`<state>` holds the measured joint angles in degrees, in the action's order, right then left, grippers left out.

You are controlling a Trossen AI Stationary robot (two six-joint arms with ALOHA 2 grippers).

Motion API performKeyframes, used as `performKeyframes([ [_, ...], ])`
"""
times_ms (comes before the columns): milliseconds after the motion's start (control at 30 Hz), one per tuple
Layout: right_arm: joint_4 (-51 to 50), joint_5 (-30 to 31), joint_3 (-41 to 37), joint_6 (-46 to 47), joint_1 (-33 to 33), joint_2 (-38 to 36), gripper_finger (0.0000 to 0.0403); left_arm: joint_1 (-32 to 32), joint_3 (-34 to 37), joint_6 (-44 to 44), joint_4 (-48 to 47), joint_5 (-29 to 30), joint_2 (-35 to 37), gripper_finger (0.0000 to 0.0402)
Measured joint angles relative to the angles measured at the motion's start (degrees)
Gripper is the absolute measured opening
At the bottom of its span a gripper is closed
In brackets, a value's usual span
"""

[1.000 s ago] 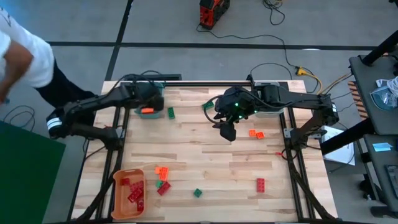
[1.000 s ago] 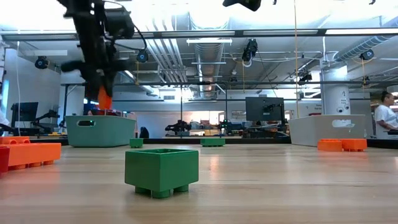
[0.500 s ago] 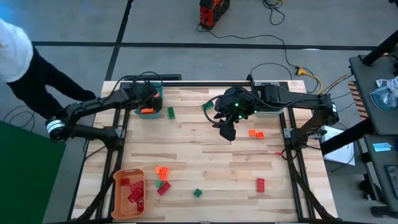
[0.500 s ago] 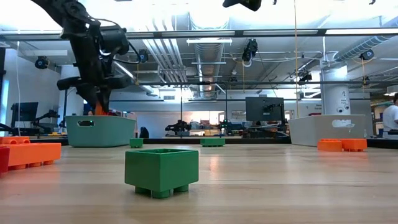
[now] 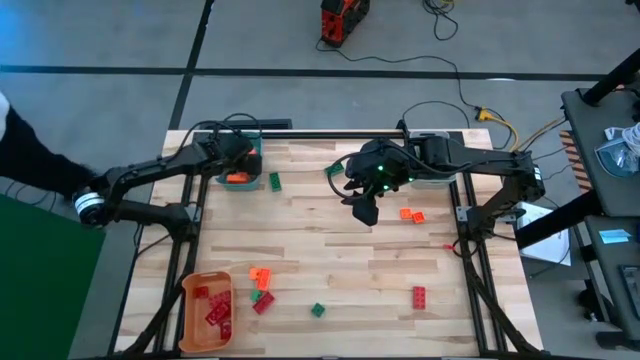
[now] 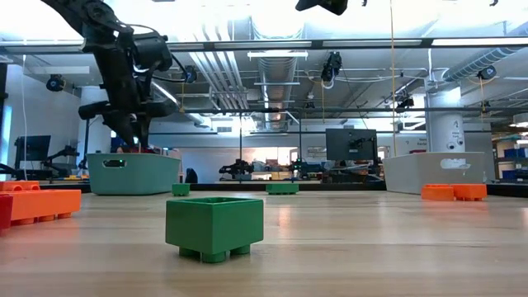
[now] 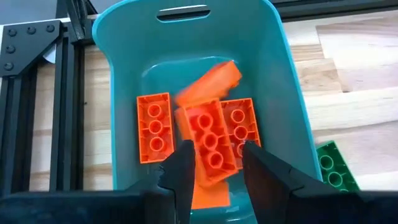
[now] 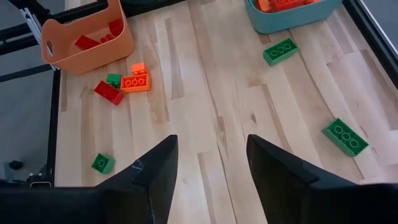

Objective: Sort blocks
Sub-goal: Put the bottom left orange game piece into the blue bin

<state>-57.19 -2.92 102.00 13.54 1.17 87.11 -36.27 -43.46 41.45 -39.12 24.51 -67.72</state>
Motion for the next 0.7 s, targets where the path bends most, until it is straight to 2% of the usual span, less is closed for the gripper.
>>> performKeyframes([
  [233, -0.02, 0.0, 0.0, 0.12, 0.0, 0.0, 0.0178, 0.2, -0.09, 0.15, -0.32, -0.36, 1.09, 0.0114],
  [400, -0.3, 0.0, 0.0, 0.42, 0.0, 0.0, 0.0183, 2.44, -3.87, -1.63, -2.85, -3.13, 3.93, 0.0114],
  [533, -1.36, 0.04, 0.0, -0.11, 0.0, 0.0, 0.0184, 7.99, -8.08, -2.16, -3.47, -3.28, 6.55, 0.0114],
  [700, -1.36, 0.09, 0.0, -0.7, 0.0, 0.0, 0.0176, 18.61, -11.92, -2.16, -3.52, -3.05, 8.1, 0.0114],
])
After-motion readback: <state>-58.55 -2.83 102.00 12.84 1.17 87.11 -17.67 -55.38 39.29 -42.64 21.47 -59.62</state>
